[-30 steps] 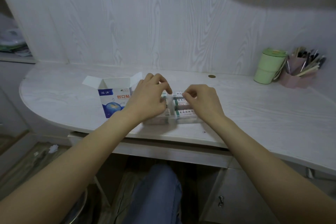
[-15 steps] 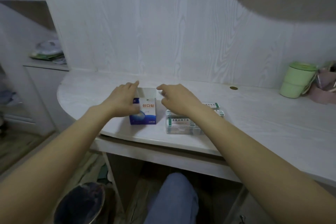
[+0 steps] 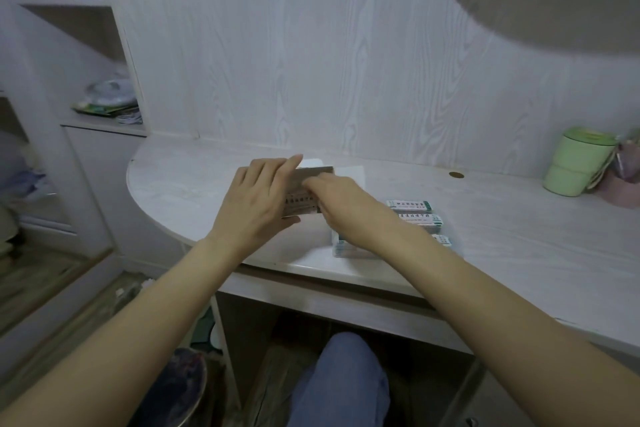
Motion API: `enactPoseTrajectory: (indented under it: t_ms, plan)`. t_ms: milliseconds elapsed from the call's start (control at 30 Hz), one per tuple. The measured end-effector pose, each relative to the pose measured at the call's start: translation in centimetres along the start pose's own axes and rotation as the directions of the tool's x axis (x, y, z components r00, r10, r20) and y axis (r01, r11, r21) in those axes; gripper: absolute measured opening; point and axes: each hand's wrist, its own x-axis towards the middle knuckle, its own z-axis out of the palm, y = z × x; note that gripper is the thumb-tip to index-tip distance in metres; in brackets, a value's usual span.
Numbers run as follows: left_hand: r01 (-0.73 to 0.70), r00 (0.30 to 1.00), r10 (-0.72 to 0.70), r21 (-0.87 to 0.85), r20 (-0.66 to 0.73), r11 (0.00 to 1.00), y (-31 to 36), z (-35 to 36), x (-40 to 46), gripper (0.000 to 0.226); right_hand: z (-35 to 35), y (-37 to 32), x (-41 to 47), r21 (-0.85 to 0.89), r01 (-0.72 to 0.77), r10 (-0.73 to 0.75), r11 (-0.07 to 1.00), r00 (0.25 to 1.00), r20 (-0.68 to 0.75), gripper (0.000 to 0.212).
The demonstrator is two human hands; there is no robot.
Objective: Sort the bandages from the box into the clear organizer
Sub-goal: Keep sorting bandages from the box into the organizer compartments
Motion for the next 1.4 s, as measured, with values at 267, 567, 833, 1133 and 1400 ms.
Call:
enactPoseTrajectory:
  t_ms: [267,567,833,1133,1400]
  plan:
    - [-0.141,0.985,0.139,-0.009,-0.106,0.99,0.7,-0.2,0.9,0.096,-0.5,-2.2,4.0,-0.363,0.001,0.142,0.932,0.919,0.367,0.034]
    - [-0.113,0.988,0.112,-0.007,-0.109,0.994,0.4,0.0,0.9,0.07,0.3,-2.7,3.0,-0.358,-0.064,0.173,0.932,0.944,0.282,0.037]
    - [-0.173,0.972,0.167,-0.02,-0.168,0.985,-0.3,0.9,0.6,0.084,0.0,-1.4,1.7,-0.512,0.052,0.157,0.857,0.921,0.356,0.028]
    - [-0.179,0.942,0.158,-0.046,-0.295,0.983,-0.7,1.7,0.1,0.069,-0.6,-1.8,1.8,-0.5,0.134,0.079,0.856,0.92,0.383,0.014]
    - [-0.177,0.961,0.132,-0.174,-0.242,0.969,-0.9,1.9,0.0,0.063,-1.8,-2.3,2.6,-0.217,-0.05,0.156,0.975,0.85,0.503,0.016]
